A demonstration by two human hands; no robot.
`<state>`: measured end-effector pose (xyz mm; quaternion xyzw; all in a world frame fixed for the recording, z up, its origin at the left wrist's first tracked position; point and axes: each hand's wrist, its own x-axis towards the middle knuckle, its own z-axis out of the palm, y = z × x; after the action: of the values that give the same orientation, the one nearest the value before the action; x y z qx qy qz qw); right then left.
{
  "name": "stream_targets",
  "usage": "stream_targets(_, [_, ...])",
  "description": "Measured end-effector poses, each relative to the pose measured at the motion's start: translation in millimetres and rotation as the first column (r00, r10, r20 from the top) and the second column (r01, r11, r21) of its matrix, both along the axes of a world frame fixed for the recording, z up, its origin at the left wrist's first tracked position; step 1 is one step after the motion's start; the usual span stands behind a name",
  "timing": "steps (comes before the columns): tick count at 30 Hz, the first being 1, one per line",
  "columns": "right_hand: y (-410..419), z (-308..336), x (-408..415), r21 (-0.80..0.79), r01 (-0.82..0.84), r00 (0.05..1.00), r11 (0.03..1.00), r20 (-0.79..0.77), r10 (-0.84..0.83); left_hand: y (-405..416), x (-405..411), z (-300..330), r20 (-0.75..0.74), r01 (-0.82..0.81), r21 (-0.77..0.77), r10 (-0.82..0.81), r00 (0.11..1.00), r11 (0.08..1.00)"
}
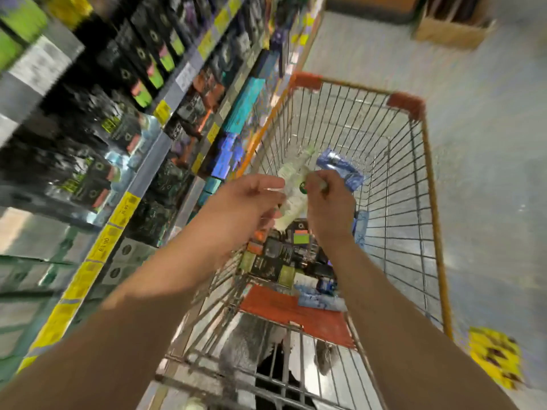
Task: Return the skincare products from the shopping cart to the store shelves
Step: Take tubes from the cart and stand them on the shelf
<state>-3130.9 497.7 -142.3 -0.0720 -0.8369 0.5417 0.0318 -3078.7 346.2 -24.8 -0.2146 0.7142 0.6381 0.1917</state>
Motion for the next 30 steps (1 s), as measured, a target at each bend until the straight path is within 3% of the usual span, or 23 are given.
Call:
stream_targets(6, [-42,118,12,-0.111,-0.054,0.986,0.992,-0.16,0.036,-48,20,51,-0.171,-0.134,0.05,0.141,0.975,0.99])
stream_targets(11, [-89,192,36,-0.073,-0.154,0.954,0.985,-0.271,0.129,-98,49,87,-0.347,-0.04,-0.076,0.011,0.938,0.996])
stream_targets(15, [-130,235,57,-0.024,-0.206,0.927,0.978,-0.325,0.187,-130,79,117,-0.4,0.053,0.026,-0.038,0.916,0.998])
stream_targets(21, [-192,279,96,0.019,-0.35,0.858,0.936,-0.395,0.329,-176,132,155,-0.503,0.012,-0.045,-0.033,0.864,0.999])
stream_targets(26, [-241,310,136,-0.208,-0.532,0.825,0.821,-0.347,0.446,-212,182,180,-0.525,-0.129,0.027,0.124,0.842,0.991])
stream_targets(28, [-262,321,150,-0.336,-0.551,0.831,0.764,-0.305,0.465,-227,201,189,-0.533,-0.193,0.036,0.182,0.826,0.98])
stream_targets(30, [-280,332,164,-0.368,-0.571,0.821,0.734,-0.288,0.494,-241,220,198,-0.556,-0.244,0.037,0.223,0.801,0.969])
